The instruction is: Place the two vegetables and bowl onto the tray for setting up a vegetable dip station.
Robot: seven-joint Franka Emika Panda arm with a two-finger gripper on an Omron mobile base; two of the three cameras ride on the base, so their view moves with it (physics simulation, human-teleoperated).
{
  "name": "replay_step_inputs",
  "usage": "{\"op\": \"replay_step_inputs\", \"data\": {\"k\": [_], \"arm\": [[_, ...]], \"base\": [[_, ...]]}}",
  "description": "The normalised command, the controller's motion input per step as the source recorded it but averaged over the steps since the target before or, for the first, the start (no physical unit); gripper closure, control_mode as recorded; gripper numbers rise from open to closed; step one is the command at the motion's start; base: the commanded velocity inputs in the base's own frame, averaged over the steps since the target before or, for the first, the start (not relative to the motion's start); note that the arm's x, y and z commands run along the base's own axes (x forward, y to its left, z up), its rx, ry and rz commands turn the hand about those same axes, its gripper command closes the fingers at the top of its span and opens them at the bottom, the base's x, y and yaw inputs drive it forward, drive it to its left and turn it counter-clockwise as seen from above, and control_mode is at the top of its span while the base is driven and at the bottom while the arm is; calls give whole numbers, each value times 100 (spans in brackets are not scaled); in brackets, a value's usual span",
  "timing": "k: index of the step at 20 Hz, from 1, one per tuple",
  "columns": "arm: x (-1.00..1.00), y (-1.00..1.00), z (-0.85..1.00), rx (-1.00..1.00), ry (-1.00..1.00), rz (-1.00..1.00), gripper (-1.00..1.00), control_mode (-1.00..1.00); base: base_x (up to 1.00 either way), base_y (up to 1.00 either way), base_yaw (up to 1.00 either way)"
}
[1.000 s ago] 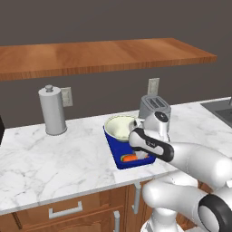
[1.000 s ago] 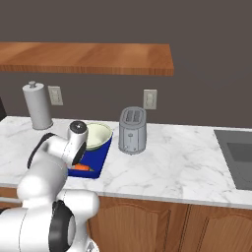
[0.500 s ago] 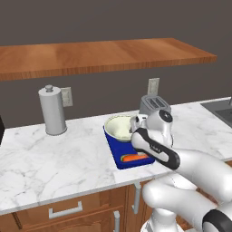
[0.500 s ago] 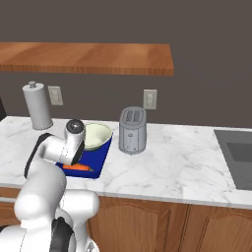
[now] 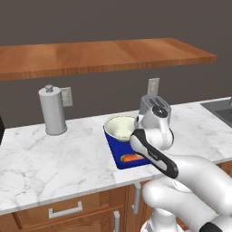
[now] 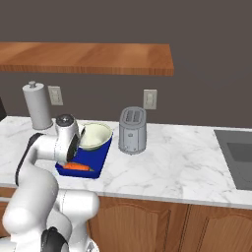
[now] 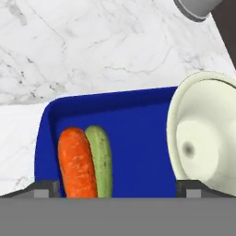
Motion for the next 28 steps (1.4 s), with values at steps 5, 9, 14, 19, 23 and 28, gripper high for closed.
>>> {"op": "replay_step_inputs", "data": {"k": [5,9,14,19,23,28], "arm": [[-39,-7,9,0,21,-34,-100,-100],[-43,-7,5,0,14,-38,-100,-100],[-47,-3,1,0,10,-42,-100,-100],[-48,-1,1,0,6,-43,-100,-100],[-46,-1,8,3,0,-40,-100,-100],[-50,-3,7,6,0,-38,-100,-100]], "base": [[0,0,0],[0,0,0],[0,0,0],[0,0,0],[0,0,0],[0,0,0]]}}
